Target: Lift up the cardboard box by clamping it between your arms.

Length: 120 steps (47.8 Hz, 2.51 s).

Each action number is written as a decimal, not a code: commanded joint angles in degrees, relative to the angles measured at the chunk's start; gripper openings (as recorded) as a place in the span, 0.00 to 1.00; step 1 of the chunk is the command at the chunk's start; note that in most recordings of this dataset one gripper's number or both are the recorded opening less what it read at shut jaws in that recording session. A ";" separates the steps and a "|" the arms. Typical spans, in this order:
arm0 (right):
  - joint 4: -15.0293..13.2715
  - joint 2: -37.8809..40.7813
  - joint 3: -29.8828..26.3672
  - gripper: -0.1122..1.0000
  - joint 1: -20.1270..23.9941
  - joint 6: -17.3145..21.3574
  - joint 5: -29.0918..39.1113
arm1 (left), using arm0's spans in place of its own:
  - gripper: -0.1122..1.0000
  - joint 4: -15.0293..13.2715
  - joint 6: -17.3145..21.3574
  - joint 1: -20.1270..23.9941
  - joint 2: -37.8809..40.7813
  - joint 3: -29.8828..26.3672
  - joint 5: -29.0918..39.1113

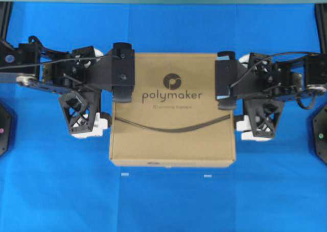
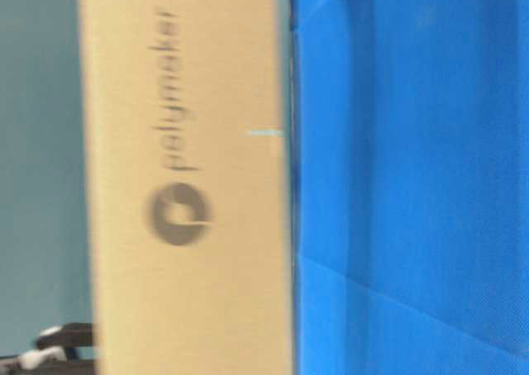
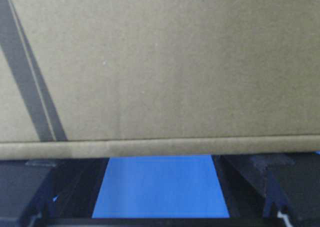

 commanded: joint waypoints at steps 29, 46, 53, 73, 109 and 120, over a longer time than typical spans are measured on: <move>0.18 10.81 5.71 1.00 0.62 0.00 -18.28 | 0.87 0.09 -0.44 0.97 8.53 6.86 -14.33; 0.18 14.50 7.12 1.00 0.70 -0.35 -22.94 | 0.87 0.00 -0.79 1.32 9.84 9.76 -18.28; 0.18 16.26 8.00 1.00 1.05 -0.26 -24.79 | 0.87 0.00 -0.70 1.32 10.81 10.55 -21.27; 0.26 18.63 9.05 1.00 1.23 -0.26 -26.81 | 0.87 0.00 -0.35 1.76 14.85 11.25 -23.91; 0.62 10.02 17.40 1.00 1.05 0.88 -25.05 | 0.87 0.00 -0.35 2.64 7.38 19.16 -23.82; 0.97 4.22 21.27 1.00 0.88 1.05 -22.68 | 0.87 0.00 -0.44 2.55 1.14 22.59 -22.68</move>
